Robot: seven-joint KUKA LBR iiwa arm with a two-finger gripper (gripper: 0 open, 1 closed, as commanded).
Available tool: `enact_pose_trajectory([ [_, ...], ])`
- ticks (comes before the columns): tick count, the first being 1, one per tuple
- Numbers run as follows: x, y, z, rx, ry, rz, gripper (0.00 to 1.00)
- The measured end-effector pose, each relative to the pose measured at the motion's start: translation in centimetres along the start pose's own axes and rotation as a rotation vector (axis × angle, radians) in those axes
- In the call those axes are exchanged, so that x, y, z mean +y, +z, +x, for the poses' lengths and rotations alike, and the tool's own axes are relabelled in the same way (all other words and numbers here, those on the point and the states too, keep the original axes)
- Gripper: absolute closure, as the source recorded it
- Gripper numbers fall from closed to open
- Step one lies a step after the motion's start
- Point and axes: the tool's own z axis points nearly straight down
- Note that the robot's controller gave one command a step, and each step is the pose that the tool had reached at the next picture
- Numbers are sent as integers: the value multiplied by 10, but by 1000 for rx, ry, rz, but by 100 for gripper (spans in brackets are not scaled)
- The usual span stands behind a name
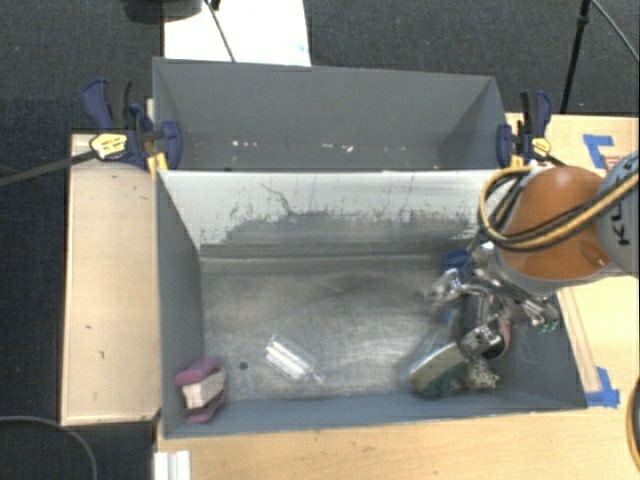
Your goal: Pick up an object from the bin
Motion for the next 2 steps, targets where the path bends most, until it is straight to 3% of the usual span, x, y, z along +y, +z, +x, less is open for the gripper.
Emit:
enact_pose_trajectory([
  [1,-2,-1,0,0,-3,3,100],
  [2,48,-162,1,8,-345,-2,100],
])
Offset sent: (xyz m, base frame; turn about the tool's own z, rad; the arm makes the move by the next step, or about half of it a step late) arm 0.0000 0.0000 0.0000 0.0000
